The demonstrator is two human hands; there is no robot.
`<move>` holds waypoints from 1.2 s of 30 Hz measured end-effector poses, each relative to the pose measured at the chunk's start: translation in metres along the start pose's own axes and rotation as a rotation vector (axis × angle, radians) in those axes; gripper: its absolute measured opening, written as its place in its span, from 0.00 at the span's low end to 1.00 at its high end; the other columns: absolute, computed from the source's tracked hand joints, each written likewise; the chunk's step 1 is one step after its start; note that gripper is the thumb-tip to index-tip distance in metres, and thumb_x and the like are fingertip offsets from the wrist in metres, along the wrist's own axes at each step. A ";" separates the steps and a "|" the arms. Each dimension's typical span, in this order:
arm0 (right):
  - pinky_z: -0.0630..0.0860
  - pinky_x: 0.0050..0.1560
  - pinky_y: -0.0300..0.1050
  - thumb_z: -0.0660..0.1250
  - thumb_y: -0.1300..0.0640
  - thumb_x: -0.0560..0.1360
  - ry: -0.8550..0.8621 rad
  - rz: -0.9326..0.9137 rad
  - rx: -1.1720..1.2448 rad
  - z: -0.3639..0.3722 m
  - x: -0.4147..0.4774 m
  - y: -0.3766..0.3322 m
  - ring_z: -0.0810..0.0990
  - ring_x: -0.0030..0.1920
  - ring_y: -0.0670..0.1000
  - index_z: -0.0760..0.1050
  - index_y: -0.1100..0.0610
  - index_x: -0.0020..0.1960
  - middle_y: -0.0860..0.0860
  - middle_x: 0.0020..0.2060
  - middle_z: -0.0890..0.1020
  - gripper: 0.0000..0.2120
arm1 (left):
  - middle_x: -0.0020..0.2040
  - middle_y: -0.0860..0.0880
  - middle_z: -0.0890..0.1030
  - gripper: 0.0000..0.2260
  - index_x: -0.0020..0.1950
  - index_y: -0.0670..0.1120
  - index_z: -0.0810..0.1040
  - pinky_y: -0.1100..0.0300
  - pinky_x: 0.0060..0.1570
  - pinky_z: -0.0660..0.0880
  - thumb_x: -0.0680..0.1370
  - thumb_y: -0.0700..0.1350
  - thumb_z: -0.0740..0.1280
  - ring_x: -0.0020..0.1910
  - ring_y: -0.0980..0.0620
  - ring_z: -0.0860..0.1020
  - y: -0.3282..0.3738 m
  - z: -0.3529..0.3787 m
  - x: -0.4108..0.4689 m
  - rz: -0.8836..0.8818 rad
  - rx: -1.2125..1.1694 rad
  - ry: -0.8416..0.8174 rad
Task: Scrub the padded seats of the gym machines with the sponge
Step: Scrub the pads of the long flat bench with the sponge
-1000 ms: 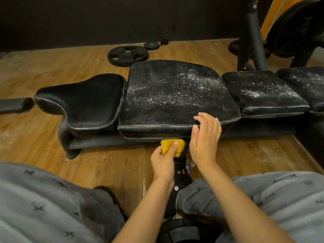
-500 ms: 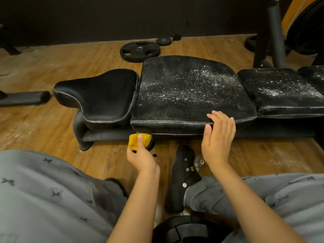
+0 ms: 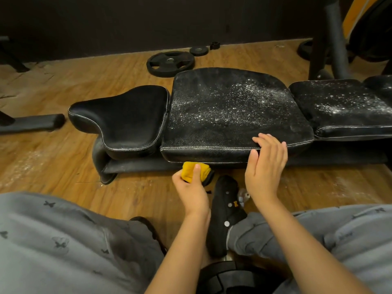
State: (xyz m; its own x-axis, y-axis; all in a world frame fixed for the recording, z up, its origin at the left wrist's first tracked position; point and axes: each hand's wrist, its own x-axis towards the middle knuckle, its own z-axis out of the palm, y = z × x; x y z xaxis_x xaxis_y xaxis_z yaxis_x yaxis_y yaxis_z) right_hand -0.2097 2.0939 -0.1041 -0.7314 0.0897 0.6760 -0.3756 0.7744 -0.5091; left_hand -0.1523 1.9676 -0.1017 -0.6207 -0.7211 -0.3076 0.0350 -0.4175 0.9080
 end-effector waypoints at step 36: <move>0.49 0.76 0.51 0.53 0.55 0.80 -0.045 0.051 0.043 -0.006 0.001 -0.002 0.67 0.70 0.52 0.73 0.59 0.62 0.53 0.63 0.75 0.16 | 0.45 0.51 0.78 0.10 0.47 0.48 0.79 0.70 0.50 0.70 0.70 0.37 0.76 0.47 0.66 0.74 0.034 0.007 -0.020 0.793 0.535 -0.217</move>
State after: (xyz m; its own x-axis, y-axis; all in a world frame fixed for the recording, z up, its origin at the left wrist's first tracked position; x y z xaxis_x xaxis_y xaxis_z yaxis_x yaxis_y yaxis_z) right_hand -0.2064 2.0962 -0.0993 -0.7748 0.0992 0.6244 -0.3605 0.7421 -0.5651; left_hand -0.1442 1.9714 -0.0627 -0.7030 -0.5444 0.4576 0.1778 0.4885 0.8543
